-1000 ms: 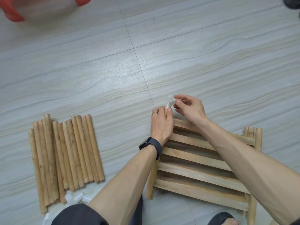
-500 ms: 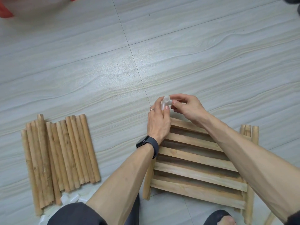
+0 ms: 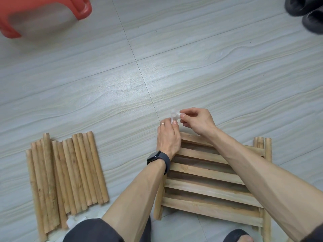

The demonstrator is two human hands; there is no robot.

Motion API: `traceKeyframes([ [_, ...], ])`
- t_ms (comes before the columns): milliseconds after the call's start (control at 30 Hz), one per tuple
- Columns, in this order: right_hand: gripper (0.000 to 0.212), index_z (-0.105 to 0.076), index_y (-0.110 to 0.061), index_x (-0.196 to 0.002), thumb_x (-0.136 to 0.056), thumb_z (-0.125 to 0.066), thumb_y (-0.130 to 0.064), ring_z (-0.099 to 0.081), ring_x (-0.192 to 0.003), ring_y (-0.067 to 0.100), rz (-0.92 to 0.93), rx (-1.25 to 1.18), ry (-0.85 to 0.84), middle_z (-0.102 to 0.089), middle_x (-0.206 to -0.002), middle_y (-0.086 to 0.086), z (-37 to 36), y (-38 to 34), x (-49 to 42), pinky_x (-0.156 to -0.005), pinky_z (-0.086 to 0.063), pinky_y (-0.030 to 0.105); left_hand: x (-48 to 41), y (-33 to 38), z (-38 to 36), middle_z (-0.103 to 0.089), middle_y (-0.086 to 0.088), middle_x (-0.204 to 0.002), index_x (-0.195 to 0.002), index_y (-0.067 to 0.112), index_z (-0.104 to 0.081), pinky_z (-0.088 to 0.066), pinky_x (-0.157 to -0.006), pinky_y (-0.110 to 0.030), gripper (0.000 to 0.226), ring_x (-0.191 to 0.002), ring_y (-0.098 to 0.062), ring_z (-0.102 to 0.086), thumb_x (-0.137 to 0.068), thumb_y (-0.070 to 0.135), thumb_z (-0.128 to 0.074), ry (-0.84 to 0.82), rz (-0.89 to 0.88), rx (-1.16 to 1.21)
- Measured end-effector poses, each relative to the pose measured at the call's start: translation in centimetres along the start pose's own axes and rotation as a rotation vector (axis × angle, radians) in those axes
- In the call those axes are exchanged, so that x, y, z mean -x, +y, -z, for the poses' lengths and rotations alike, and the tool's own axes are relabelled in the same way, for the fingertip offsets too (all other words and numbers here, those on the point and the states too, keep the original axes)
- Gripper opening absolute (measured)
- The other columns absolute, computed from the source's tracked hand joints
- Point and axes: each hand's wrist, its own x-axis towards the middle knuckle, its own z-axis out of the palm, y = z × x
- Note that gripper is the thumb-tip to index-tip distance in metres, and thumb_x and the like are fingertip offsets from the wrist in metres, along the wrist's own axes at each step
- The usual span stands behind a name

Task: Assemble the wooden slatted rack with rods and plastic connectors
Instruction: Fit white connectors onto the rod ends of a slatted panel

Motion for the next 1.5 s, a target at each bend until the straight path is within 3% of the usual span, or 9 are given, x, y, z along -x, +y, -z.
traceKeyframes([
  [167,0.022,-0.073,-0.007,-0.116,-0.095,-0.069,-0.011,-0.075,-0.094,0.018,-0.032,-0.026,-0.025,-0.075,-0.094,0.003,0.1,0.1,0.2,-0.088,-0.060,0.030,0.1,0.1,0.3,-0.055,-0.013,-0.110,-0.108,0.007,-0.052,-0.039,-0.089,-0.039,0.032,-0.100,-0.030,-0.050,-0.109,0.031,-0.031,-0.007,0.006,0.009],
  [467,0.024,-0.070,-0.019,-0.121,-0.098,-0.063,-0.018,-0.074,-0.090,0.014,-0.015,0.159,0.014,-0.073,-0.095,-0.005,-0.7,-0.5,1.2,-0.096,-0.057,0.038,0.6,0.2,1.6,-0.058,-0.011,-0.115,-0.114,0.006,-0.055,-0.043,-0.090,-0.040,0.033,-0.108,-0.029,-0.055,-0.107,0.035,-0.041,-0.099,0.069,0.044],
  [567,0.043,-0.056,-0.020,-0.139,-0.098,-0.062,-0.031,-0.071,-0.105,0.017,-0.001,0.277,0.041,-0.070,-0.120,0.000,-1.0,-1.0,2.6,-0.104,-0.051,0.039,1.1,0.4,3.5,-0.058,-0.006,-0.124,-0.125,0.013,-0.055,-0.044,-0.095,-0.038,0.038,-0.113,-0.023,-0.055,-0.105,0.042,-0.043,-0.178,0.091,0.077],
  [667,0.052,-0.043,-0.017,-0.148,-0.100,-0.054,-0.033,-0.054,-0.130,0.027,0.030,0.488,0.070,-0.056,-0.143,0.008,-1.0,-0.2,5.9,-0.106,-0.042,0.036,3.6,-0.8,7.5,-0.057,0.001,-0.130,-0.132,0.018,-0.054,-0.047,-0.100,-0.036,0.036,-0.109,-0.014,-0.057,-0.103,0.038,-0.048,-0.123,0.120,0.183],
  [867,0.068,-0.034,-0.016,-0.154,-0.098,-0.053,-0.049,-0.023,-0.148,0.035,0.192,0.890,-0.057,-0.031,-0.161,0.012,-3.5,2.3,14.4,-0.120,-0.024,0.047,14.3,-10.7,16.1,-0.062,0.002,-0.121,-0.121,0.022,-0.057,-0.047,-0.090,-0.029,0.021,-0.098,-0.006,-0.058,-0.100,0.020,-0.051,0.149,0.290,0.144],
  [1000,0.094,-0.005,-0.029,-0.162,-0.090,-0.048,-0.072,0.003,-0.155,0.038,0.068,0.990,-0.175,0.002,-0.170,0.010,-6.7,5.0,17.5,-0.123,-0.014,0.058,20.5,-16.0,19.0,-0.062,0.000,-0.113,-0.114,0.025,-0.056,-0.048,-0.083,-0.032,0.018,-0.098,-0.012,-0.061,-0.096,0.030,-0.057,0.244,0.448,0.038],
  [1100,0.101,0.017,-0.035,-0.159,-0.091,-0.049,-0.071,0.013,-0.154,0.037,0.006,0.955,-0.178,0.023,-0.168,0.002,-7.9,6.9,18.2,-0.117,-0.017,0.067,23.1,-18.9,19.4,-0.058,0.000,-0.119,-0.120,0.025,-0.057,-0.049,-0.092,-0.038,0.037,-0.115,-0.021,-0.055,-0.091,0.046,-0.059,0.115,0.509,-0.192],
  [1267,0.109,0.005,-0.017,-0.162,-0.082,-0.022,-0.086,0.017,-0.154,0.035,0.065,1.089,-0.186,0.019,-0.168,0.012,-7.3,8.8,16.7,-0.125,-0.008,0.054,23.7,-18.7,19.3,-0.058,0.009,-0.123,-0.123,0.040,-0.056,-0.048,-0.090,-0.035,0.047,-0.119,-0.016,-0.050,-0.084,0.066,-0.054,-0.131,0.396,-0.502],
  [1500,0.109,0.010,-0.012,-0.161,-0.085,-0.023,-0.083,0.019,-0.153,0.038,0.043,1.168,-0.227,0.025,-0.165,0.017,-7.5,9.1,15.6,-0.126,-0.003,0.051,21.0,-19.1,19.4,-0.058,0.004,-0.125,-0.116,0.036,-0.058,-0.051,-0.092,-0.037,0.033,-0.114,-0.019,-0.057,-0.087,0.051,-0.064,-0.447,0.261,-0.626],
])
